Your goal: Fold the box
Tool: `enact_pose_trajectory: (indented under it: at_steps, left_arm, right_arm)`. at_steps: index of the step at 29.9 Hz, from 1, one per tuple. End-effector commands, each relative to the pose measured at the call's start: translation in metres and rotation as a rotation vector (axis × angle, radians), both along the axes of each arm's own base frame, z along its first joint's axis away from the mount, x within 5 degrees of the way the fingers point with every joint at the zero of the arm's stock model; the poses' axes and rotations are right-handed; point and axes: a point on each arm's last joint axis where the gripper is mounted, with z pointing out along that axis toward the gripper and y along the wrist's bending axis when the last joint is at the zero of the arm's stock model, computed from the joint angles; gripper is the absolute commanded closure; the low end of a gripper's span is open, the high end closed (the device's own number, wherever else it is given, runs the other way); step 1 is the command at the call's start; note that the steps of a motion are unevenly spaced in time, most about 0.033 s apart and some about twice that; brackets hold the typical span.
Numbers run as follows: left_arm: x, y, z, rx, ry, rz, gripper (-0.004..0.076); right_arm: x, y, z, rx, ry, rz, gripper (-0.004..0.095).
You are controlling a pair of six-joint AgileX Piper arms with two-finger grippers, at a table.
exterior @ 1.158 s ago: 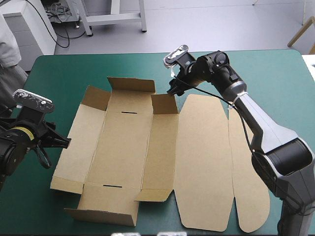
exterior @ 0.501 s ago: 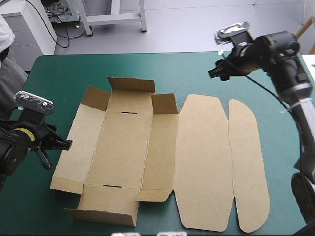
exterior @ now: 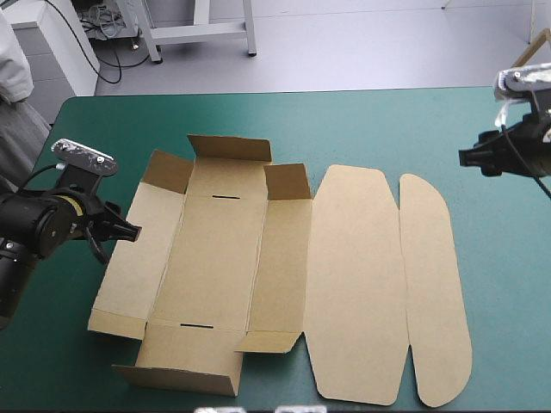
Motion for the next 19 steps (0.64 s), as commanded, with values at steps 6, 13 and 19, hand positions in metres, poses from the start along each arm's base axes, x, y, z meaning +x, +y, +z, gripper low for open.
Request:
enact_pose_trajectory:
  at_steps: [6, 13, 19]
  left_arm:
    - [0.009, 0.004, 0.027, -0.011, -0.111, 0.023, 0.0239]
    - [0.01, 0.041, 0.019, -0.121, -0.033, 0.145, 0.0239]
    - [0.02, 0.078, -0.005, -0.362, 0.148, 0.204, 0.0239]
  right_arm:
    - [-0.058, -0.003, -0.02, -0.003, -0.049, -0.049, 0.0324]
    - [-0.091, -0.008, -0.036, -0.053, -0.095, -0.098, 0.0352]
    - [-0.112, -0.008, -0.038, -0.061, -0.142, -0.104, 0.0379]
